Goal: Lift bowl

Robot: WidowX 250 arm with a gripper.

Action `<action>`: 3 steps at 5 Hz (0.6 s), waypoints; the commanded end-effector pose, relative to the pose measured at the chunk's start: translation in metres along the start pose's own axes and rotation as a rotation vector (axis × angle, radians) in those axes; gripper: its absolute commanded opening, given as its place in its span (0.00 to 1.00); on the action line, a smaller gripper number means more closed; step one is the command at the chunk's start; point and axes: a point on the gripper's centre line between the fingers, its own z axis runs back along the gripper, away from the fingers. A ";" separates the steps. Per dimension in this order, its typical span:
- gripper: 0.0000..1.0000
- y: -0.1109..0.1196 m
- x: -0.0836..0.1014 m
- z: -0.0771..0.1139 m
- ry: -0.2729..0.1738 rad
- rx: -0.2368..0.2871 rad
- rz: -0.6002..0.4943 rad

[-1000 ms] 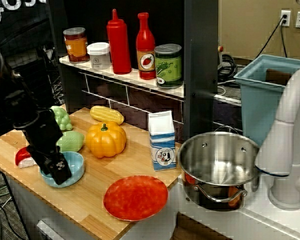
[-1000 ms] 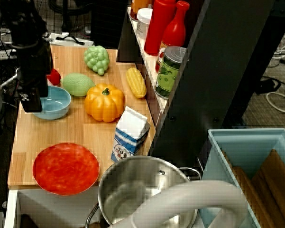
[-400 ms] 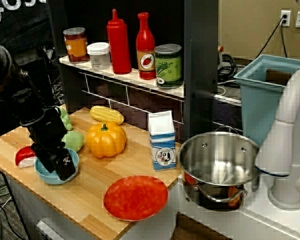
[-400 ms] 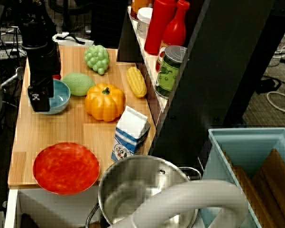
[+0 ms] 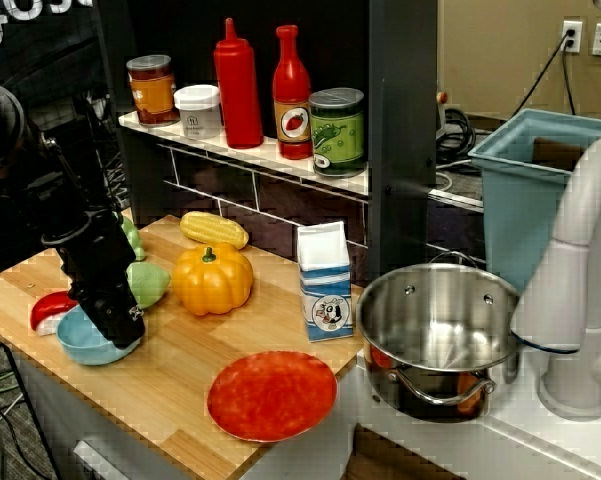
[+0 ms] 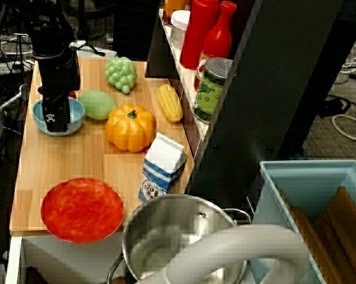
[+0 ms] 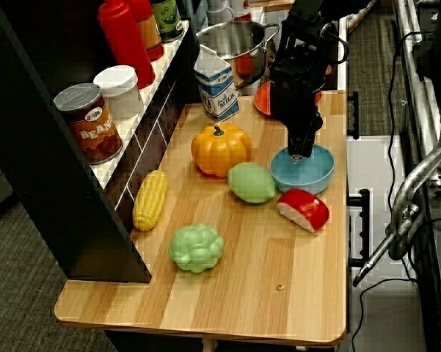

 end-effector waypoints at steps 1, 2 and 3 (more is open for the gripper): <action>0.00 0.011 0.002 0.018 -0.046 0.031 0.004; 0.00 0.010 0.001 0.024 -0.052 0.021 0.005; 0.00 0.015 0.003 0.045 -0.021 0.000 0.034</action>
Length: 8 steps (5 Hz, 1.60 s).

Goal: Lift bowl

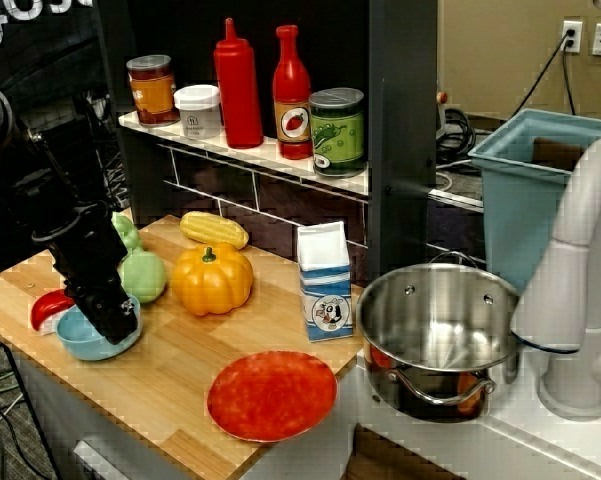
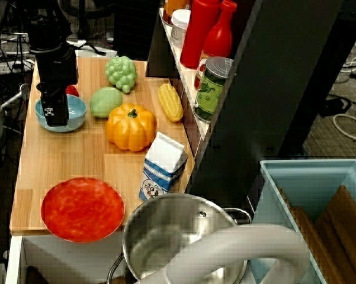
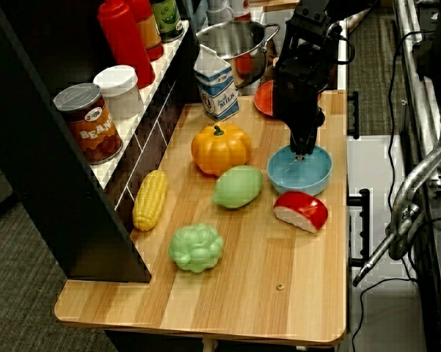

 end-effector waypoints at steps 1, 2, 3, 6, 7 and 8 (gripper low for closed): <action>0.00 0.016 0.009 0.072 0.053 -0.019 0.062; 0.00 0.022 0.015 0.101 0.088 -0.063 0.101; 0.00 0.021 0.021 0.123 0.079 -0.090 0.115; 0.00 -0.001 0.026 0.158 0.077 -0.116 0.105; 0.00 -0.013 0.023 0.163 0.100 -0.126 0.096; 0.00 -0.017 0.023 0.168 0.113 -0.141 0.096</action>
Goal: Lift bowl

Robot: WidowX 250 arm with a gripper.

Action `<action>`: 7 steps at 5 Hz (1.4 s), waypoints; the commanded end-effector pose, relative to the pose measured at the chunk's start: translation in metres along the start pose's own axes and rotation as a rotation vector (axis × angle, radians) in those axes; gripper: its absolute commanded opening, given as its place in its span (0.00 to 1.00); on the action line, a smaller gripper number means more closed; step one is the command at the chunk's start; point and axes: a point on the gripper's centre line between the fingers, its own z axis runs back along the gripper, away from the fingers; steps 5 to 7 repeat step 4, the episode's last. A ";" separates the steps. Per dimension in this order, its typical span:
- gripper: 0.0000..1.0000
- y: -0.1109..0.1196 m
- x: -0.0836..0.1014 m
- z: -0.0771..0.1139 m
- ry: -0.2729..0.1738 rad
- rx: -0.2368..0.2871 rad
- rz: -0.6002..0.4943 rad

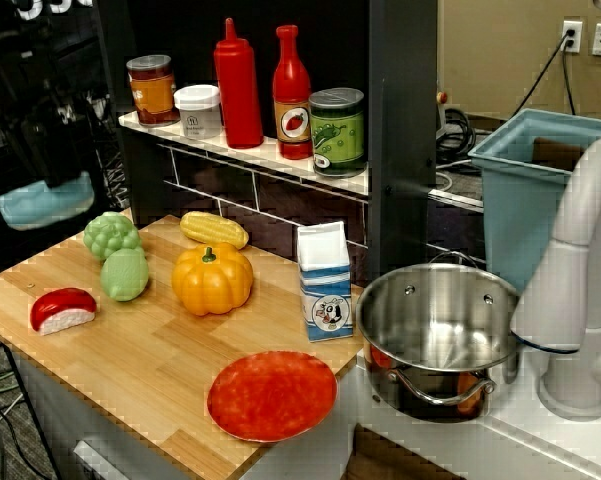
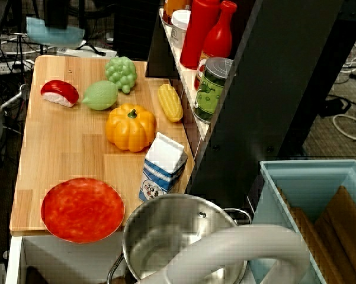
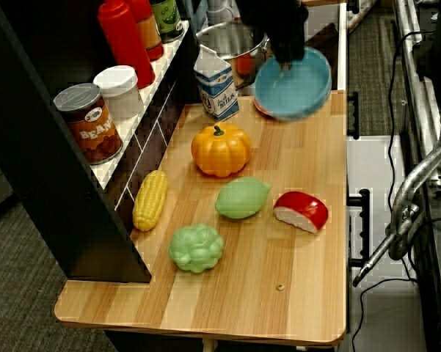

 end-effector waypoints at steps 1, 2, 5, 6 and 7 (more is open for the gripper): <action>0.00 -0.014 -0.005 0.026 -0.022 0.041 -0.017; 0.00 -0.015 -0.006 0.028 -0.019 0.035 -0.017; 0.00 -0.013 -0.005 0.031 -0.019 0.028 -0.011; 0.00 -0.013 -0.005 0.031 -0.019 0.028 -0.011; 0.00 -0.013 -0.005 0.031 -0.019 0.028 -0.011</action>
